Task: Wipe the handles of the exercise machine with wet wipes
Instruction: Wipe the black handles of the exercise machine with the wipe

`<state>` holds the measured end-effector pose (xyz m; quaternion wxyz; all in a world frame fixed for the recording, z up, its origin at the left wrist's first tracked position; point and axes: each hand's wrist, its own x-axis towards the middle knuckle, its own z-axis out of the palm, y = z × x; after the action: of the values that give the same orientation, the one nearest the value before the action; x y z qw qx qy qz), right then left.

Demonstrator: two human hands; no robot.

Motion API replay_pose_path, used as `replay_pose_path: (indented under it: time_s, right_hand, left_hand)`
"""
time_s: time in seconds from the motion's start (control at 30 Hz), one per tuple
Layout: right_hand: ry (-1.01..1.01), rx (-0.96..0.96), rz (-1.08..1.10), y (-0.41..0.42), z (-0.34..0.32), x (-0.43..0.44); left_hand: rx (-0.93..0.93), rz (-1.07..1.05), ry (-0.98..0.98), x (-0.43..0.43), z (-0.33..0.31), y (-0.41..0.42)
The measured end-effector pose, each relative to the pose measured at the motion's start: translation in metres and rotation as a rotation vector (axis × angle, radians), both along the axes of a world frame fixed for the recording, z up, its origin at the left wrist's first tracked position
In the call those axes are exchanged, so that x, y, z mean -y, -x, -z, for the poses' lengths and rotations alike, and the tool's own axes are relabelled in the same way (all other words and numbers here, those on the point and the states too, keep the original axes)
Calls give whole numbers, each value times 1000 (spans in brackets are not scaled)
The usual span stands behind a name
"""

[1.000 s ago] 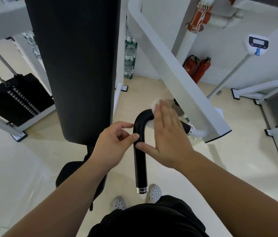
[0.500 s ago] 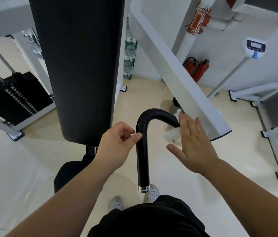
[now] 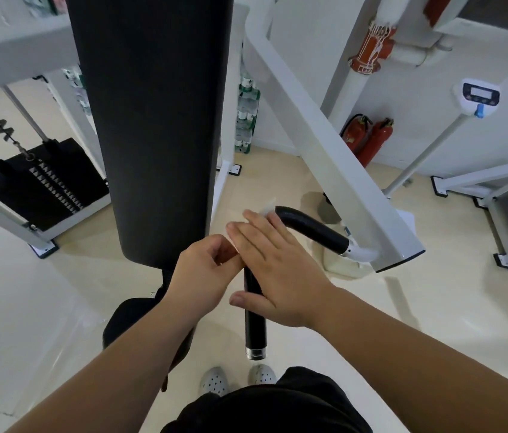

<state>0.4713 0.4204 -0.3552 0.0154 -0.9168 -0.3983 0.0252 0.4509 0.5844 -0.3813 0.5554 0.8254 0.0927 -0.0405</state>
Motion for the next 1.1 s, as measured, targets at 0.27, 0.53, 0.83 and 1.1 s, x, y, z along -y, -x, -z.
replay_pose_path:
  time_s: [0.27, 0.53, 0.83, 1.1]
  right_hand:
    - [23, 46, 2, -18, 1, 21]
    - [-6, 55, 50, -42, -9, 18]
    - [-177, -22, -148, -1, 29, 23]
    - [-152, -184, -359, 58, 58, 50]
  left_hand:
    - [-81, -131, -8, 11, -3, 10]
    - [-186, -185, -30, 28, -5, 49]
    - [-159, -454, 130, 38, -5, 78]
    - [-72, -303, 14, 27, -22, 56]
